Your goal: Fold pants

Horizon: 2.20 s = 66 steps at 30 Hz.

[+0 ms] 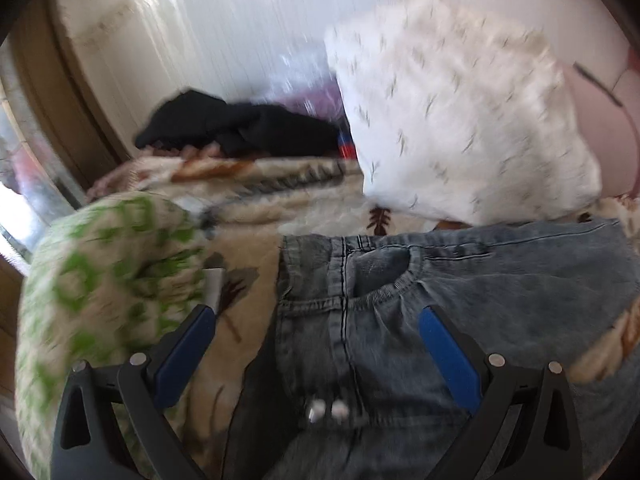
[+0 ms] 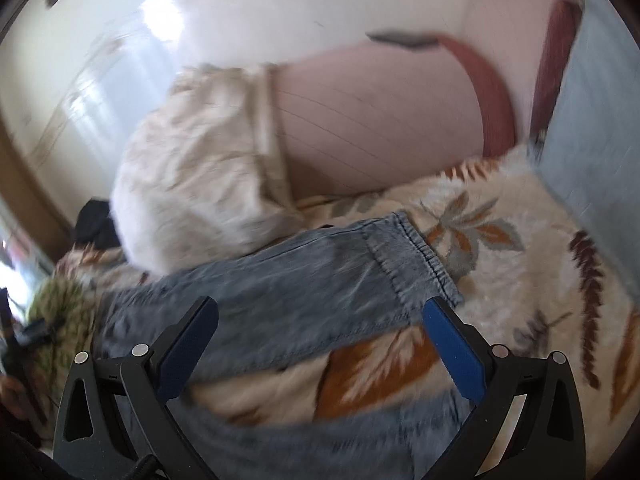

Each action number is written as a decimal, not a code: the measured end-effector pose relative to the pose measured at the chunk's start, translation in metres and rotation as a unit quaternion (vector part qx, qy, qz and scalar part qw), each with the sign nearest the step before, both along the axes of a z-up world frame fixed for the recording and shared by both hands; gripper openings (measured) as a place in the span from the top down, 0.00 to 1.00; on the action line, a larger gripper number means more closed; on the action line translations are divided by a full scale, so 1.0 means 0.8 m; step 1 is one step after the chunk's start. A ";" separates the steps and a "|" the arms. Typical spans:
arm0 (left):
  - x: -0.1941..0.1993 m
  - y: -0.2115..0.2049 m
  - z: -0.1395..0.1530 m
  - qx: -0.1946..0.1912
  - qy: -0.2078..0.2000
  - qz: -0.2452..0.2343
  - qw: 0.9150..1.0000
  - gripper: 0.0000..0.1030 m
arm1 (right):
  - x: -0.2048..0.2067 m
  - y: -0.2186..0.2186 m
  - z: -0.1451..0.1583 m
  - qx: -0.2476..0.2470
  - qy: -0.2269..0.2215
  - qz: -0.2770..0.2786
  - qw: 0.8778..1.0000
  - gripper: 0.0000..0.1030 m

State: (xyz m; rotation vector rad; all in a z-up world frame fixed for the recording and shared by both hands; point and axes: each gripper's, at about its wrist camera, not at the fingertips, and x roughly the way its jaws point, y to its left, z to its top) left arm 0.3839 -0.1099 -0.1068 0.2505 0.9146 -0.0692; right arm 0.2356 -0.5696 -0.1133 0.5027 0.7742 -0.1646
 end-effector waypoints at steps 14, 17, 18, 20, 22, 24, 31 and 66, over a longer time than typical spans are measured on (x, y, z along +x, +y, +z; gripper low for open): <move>0.117 -0.021 -0.074 -0.001 0.091 -0.025 0.996 0.42 | 0.129 -0.088 -0.084 0.043 0.067 -0.006 0.997 0.17; 0.126 -0.022 -0.079 -0.012 0.111 -0.033 0.993 0.54 | 0.146 -0.096 -0.093 0.043 0.079 -0.001 0.996 0.27; 0.127 -0.024 -0.080 -0.013 0.115 -0.037 0.993 0.55 | 0.150 -0.097 -0.096 0.045 0.082 -0.001 0.996 0.28; 0.129 -0.025 -0.080 -0.011 0.121 -0.041 0.992 0.56 | 0.159 -0.101 -0.102 0.043 0.088 -0.001 0.995 0.28; 0.134 -0.023 -0.079 -0.010 0.120 -0.040 0.992 0.56 | 0.165 -0.104 -0.106 0.024 0.096 -0.006 0.995 0.28; 0.141 -0.017 -0.080 -0.015 0.124 -0.035 0.992 0.56 | 0.168 -0.110 -0.109 0.012 0.100 -0.013 0.995 0.29; 0.157 -0.002 -0.083 -0.036 0.135 -0.022 0.990 0.56 | 0.185 -0.106 -0.135 0.014 0.121 0.003 0.993 0.27; 0.160 0.074 -0.070 -0.116 0.125 0.002 0.985 0.95 | 0.180 -0.084 -0.143 0.030 0.066 0.046 0.996 0.76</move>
